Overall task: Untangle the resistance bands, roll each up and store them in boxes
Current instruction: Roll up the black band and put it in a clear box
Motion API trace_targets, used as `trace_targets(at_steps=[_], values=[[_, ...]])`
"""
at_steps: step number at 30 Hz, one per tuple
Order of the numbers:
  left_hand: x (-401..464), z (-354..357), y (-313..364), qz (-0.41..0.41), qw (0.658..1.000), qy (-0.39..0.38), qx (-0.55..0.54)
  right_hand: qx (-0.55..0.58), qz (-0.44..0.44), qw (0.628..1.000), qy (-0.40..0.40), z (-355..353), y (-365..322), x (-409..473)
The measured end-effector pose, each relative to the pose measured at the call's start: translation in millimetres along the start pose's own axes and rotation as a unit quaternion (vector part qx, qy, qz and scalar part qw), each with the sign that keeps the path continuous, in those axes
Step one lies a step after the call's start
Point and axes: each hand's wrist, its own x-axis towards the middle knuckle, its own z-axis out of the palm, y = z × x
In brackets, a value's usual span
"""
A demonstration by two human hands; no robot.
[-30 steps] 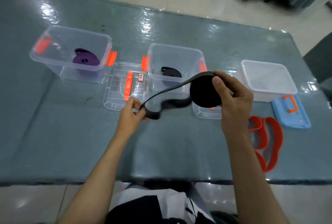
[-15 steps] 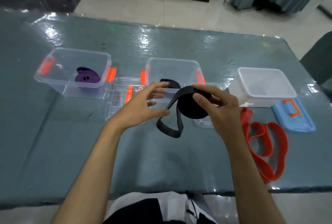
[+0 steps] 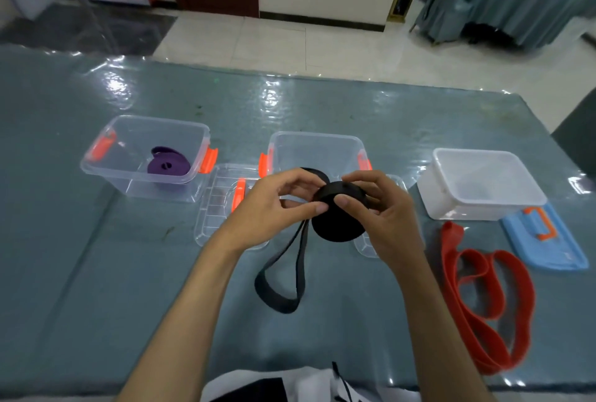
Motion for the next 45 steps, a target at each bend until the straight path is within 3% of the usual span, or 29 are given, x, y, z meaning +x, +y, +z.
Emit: trace_targets(at_steps=[5,10,12,19,25,37,40,45], values=[[-3,-12,-3,-0.007,1.000,0.009,-0.021,0.031,0.009,0.999,-0.037,7,1,6],[0,-21,-2,-0.008,0.999,0.026,-0.020,0.046,0.025,0.988,-0.144,-1,2,15],[0,-21,-1,-0.011,0.999,0.033,-0.017,0.046,0.019,0.987,-0.151,-3,1,18],[-4,-32,-10,-0.023,0.996,0.038,-0.080,0.079,-0.006,0.997,-0.023,1,-3,19],[0,-25,-2,0.016,0.987,0.071,-0.145,0.143,0.010,0.987,0.068,18,-10,18],[-5,-2,5,0.023,0.970,0.149,-0.191,0.242,0.057,0.958,0.146,35,-22,6],[-9,-9,6,0.032,0.975,0.146,-0.165,0.264,0.079,0.952,0.130,44,-20,-1],[-17,-20,8,0.027,0.973,0.176,-0.145,0.198,0.128,0.970,0.055,35,-17,-7]])
